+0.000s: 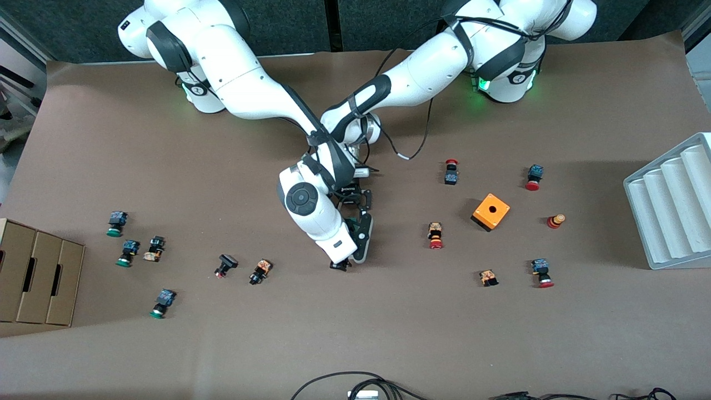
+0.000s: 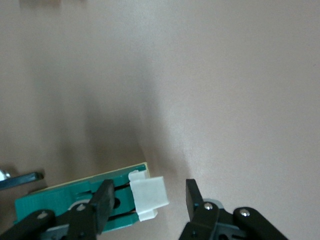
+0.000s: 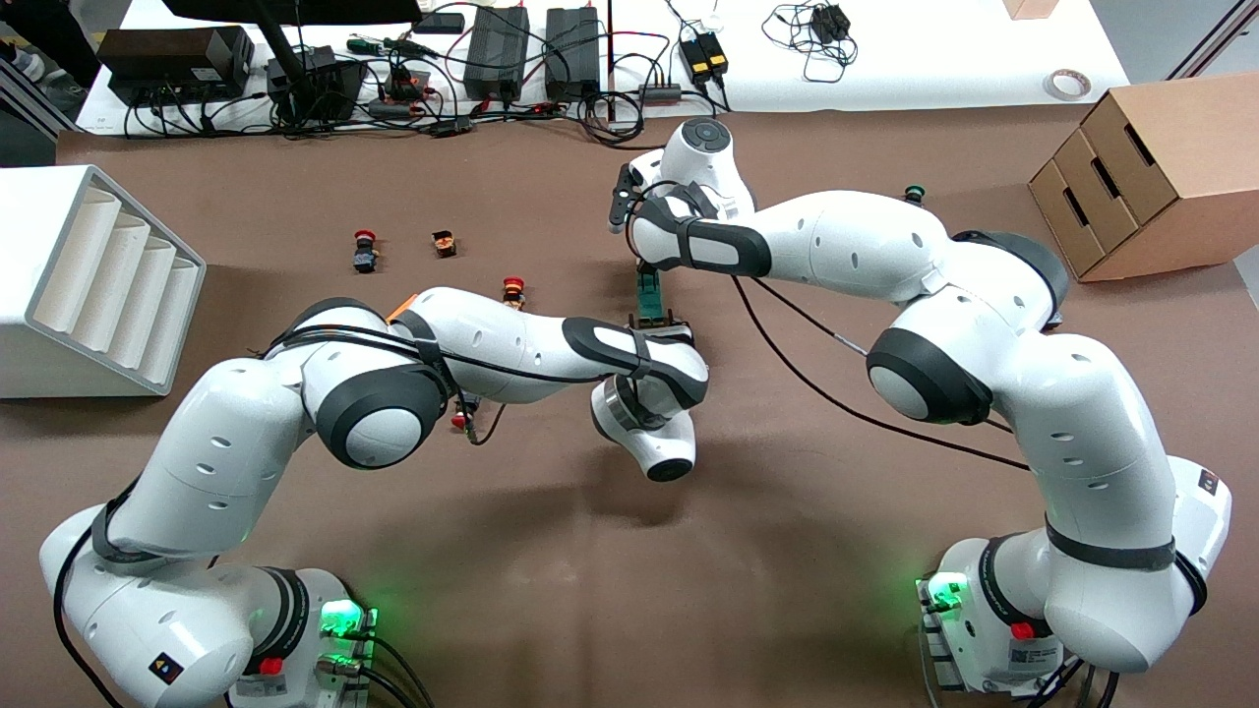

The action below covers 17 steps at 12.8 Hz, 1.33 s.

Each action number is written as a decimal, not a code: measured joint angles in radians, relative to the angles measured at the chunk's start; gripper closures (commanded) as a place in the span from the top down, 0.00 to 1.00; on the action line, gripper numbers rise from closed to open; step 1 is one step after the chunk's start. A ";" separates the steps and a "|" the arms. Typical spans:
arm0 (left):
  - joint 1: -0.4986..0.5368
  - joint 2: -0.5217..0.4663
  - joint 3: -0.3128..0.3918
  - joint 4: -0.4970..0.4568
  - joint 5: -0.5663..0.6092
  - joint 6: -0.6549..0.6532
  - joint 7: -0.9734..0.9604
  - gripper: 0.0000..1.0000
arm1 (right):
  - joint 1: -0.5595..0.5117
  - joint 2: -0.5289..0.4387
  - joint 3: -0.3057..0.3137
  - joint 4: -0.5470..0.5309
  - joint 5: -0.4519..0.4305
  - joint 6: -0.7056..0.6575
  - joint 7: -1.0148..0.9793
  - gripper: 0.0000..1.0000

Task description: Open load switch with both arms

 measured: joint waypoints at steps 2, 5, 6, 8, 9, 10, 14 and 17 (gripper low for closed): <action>0.000 0.000 0.000 0.000 0.000 0.000 0.000 0.76 | 0.001 0.000 0.001 0.000 0.000 -0.001 0.001 0.61; 0.000 0.000 0.000 0.000 0.000 0.000 0.000 0.76 | 0.001 0.000 0.002 -0.004 0.000 -0.003 0.002 0.61; 0.000 0.000 0.000 0.000 0.000 0.000 0.000 0.76 | 0.001 0.000 0.002 -0.004 0.000 -0.003 0.003 0.61; 0.000 0.000 0.000 0.000 0.000 0.000 0.000 0.76 | 0.001 0.000 0.003 -0.006 0.000 -0.003 0.006 0.61; 0.000 0.000 0.000 0.000 0.001 0.000 0.000 0.76 | 0.001 0.000 0.004 -0.006 0.000 -0.003 0.006 0.61; 0.000 0.000 0.000 0.000 0.001 0.000 0.000 0.75 | 0.001 -0.001 0.004 -0.006 0.000 -0.004 0.006 0.61; 0.000 0.000 0.000 0.000 0.001 0.000 0.000 0.75 | 0.001 -0.004 0.004 -0.006 0.000 -0.024 0.006 0.61; 0.000 0.000 0.000 -0.001 0.001 -0.001 0.000 0.75 | 0.002 -0.007 0.004 -0.006 0.000 -0.036 0.006 0.61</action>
